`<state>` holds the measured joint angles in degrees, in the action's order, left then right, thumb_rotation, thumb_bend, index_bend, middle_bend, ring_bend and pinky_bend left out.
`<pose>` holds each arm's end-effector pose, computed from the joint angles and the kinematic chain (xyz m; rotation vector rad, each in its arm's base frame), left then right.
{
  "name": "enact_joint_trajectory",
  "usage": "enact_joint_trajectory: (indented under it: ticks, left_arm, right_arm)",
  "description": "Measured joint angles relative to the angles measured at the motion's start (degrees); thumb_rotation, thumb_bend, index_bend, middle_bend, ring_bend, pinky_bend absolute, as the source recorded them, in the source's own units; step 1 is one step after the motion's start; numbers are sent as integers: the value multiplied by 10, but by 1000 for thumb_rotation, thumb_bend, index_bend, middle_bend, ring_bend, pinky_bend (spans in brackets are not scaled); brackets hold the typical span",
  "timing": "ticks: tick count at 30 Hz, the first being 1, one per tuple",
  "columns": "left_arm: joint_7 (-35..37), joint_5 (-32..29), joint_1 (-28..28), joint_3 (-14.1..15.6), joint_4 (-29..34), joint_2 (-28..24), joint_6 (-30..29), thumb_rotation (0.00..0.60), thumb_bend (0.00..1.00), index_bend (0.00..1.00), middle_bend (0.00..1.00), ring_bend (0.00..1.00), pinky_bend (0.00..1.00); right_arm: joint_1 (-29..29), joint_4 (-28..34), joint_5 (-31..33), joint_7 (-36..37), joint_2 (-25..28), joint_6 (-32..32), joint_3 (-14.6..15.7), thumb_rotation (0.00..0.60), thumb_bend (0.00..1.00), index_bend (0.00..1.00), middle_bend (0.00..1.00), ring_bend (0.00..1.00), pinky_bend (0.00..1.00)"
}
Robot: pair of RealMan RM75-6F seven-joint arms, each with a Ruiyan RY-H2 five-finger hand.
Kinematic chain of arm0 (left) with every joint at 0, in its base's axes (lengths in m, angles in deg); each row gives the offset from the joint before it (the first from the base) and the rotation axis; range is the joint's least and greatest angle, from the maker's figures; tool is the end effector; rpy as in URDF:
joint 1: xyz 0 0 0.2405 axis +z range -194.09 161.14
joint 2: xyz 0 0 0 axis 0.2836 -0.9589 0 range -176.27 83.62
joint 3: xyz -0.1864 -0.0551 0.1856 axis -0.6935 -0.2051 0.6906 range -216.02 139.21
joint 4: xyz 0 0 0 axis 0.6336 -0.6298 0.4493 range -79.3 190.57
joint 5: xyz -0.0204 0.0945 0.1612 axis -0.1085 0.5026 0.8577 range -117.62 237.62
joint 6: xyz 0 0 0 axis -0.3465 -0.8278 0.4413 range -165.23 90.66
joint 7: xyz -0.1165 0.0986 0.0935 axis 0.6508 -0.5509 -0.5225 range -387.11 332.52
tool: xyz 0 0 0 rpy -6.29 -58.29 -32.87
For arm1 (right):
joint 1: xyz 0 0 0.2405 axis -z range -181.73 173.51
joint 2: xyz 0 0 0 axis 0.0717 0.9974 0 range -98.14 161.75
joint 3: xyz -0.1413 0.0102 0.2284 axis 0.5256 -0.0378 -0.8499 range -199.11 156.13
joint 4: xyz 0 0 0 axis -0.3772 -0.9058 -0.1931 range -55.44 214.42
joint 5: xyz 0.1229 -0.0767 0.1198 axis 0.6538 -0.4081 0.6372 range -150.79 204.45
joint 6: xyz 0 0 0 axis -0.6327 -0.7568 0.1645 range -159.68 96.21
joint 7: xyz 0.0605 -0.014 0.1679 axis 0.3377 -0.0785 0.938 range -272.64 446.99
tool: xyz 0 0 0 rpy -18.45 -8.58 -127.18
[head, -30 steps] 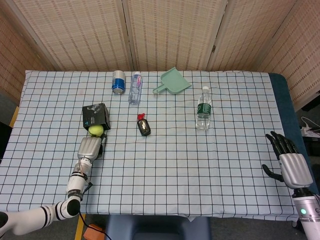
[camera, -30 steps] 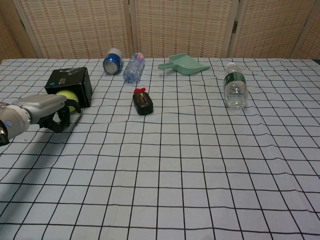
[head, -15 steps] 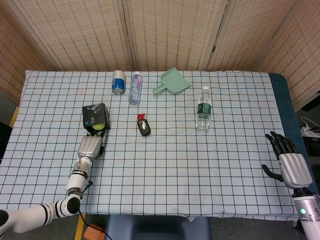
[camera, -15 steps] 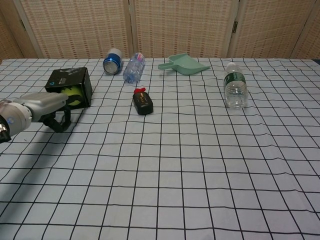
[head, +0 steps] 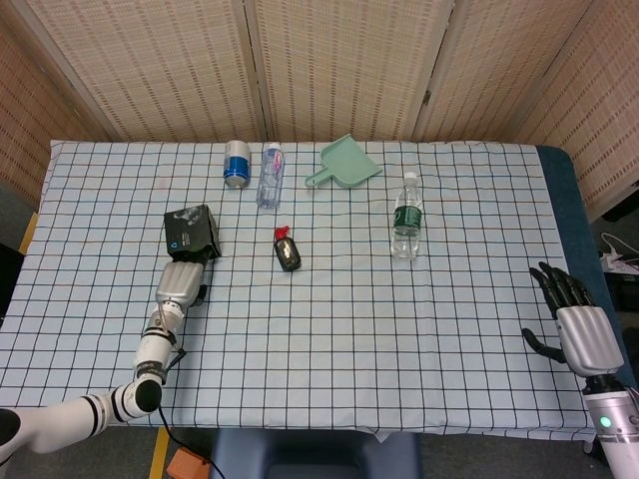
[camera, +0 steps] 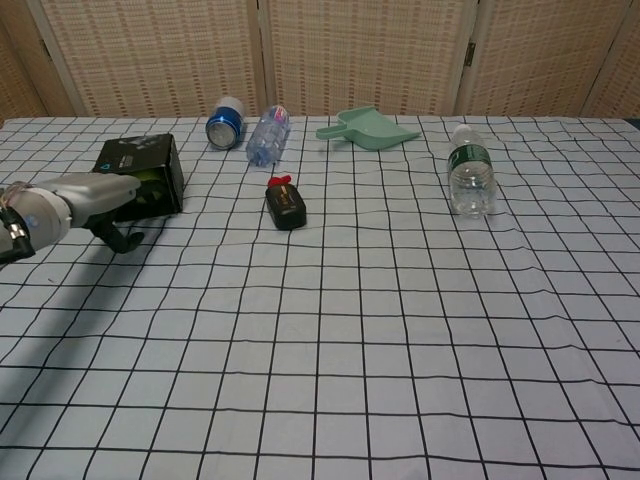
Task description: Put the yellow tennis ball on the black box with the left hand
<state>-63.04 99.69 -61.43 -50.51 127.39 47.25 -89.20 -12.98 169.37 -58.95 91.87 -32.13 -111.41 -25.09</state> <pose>-0.2194 0.4174 -0.0131 -1.6672 -1.0025 -0.5501 -0.3119 -0.2400 0.1771 1.4464 -0.9505 0.9331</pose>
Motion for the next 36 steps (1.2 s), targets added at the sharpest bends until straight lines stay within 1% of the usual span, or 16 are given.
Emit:
enact_joint_trajectory:
  ticks: [7, 13, 18, 22, 25, 28, 32, 36]
  left_arm:
    - [0, 1, -2, 3, 8, -3, -9, 600, 517, 0, 104, 117, 276]
    - [6, 3, 2, 8, 27, -17, -12, 600, 518, 0, 104, 117, 282]
    - [15, 18, 14, 19, 64, -45, -22, 600, 521, 1, 109, 117, 313]
    - [23, 43, 29, 32, 103, -79, -37, 600, 520, 48, 161, 153, 323]
    - [29, 72, 42, 44, 134, -108, -52, 600, 521, 71, 184, 167, 340]
    - [37, 114, 58, 59, 163, -138, -74, 600, 519, 93, 224, 190, 364]
    - [59, 194, 94, 87, 195, -180, -126, 600, 519, 124, 240, 206, 372]
    - [89, 269, 140, 117, 209, -215, -187, 600, 518, 187, 230, 206, 371]
  right_arm:
    - [0, 0, 0, 0, 0, 0, 0, 600, 205, 56, 0, 0, 96]
    - [0, 1, -1, 1, 1, 0, 1, 600, 205, 56, 0, 0, 96]
    - [0, 2, -3, 1, 1, -1, 2, 600, 205, 56, 0, 0, 96]
    - [0, 2, -4, -1, 0, 0, 3, 600, 205, 56, 0, 0, 96]
    - [0, 3, -5, 0, 1, 0, 3, 600, 205, 56, 0, 0, 96]
    - [0, 4, -7, 2, 2, -3, 3, 600, 205, 55, 0, 0, 96]
    - [1, 6, -8, 6, 3, -7, 2, 600, 205, 56, 0, 0, 96]
    - [0, 5, -8, 5, 3, -3, 3, 600, 205, 54, 0, 0, 96]
